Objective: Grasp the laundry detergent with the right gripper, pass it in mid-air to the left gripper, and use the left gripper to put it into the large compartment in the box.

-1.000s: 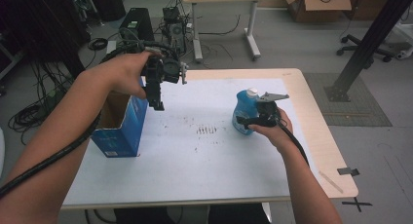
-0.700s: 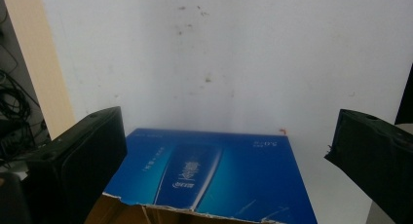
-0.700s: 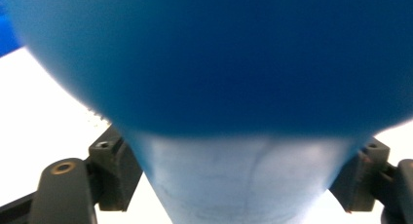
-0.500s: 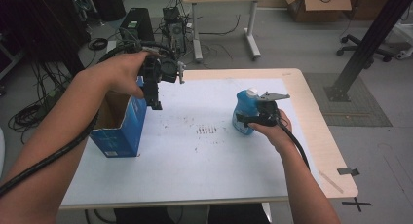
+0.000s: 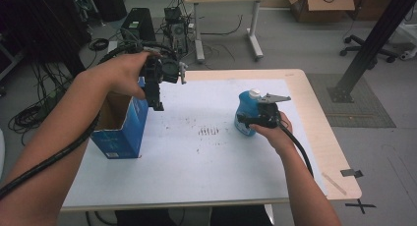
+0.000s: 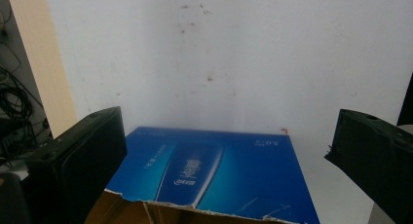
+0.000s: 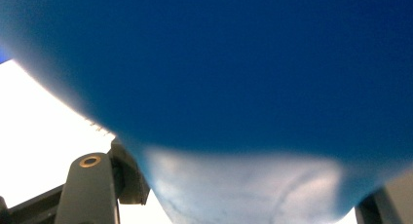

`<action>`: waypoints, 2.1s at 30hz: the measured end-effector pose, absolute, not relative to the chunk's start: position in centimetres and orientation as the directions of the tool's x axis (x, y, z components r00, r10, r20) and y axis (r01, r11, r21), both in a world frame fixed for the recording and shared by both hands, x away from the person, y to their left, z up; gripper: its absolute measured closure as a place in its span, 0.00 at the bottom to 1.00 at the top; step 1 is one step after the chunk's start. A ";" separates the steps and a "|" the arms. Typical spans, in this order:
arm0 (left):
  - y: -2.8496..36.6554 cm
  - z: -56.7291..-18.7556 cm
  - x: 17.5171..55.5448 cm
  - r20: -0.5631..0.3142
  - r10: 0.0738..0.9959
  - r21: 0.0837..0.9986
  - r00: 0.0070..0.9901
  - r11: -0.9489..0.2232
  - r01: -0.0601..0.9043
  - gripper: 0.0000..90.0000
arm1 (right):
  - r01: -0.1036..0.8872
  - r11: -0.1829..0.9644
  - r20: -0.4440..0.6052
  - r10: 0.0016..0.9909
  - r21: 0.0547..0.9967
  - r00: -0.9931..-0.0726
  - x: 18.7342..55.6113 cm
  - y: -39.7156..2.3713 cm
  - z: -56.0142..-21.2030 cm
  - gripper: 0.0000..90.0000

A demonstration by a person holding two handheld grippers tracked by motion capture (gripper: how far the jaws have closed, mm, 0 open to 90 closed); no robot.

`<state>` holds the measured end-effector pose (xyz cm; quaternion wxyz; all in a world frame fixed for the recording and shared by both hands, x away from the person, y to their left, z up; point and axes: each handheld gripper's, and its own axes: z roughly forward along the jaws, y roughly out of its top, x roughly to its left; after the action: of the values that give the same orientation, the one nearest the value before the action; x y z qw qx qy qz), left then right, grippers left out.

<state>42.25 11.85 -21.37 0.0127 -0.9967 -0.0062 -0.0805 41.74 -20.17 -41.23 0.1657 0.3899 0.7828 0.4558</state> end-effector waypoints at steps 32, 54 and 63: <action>10.7 -18.9 42.1 0.178 -0.006 0.020 0.984 -1.000 -0.010 0.00 | 0.327 0.330 0.029 0.663 0.886 -0.748 39.7 -22.1 -37.0 0.51; 8.7 -18.5 40.9 0.147 -0.040 0.007 0.988 -0.999 -0.041 0.00 | 0.136 0.476 -0.032 0.330 0.869 -0.944 37.0 -19.8 -34.0 0.51; 7.9 -19.4 40.5 0.126 -0.052 0.005 0.991 -0.999 -0.053 0.00 | 0.086 0.499 -0.031 0.222 0.862 -0.974 36.5 -16.9 -34.8 0.51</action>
<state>40.47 7.95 -19.35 -0.0039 -0.9977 0.0262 -0.0630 36.47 -16.93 -34.78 0.0691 0.0895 0.8631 0.4923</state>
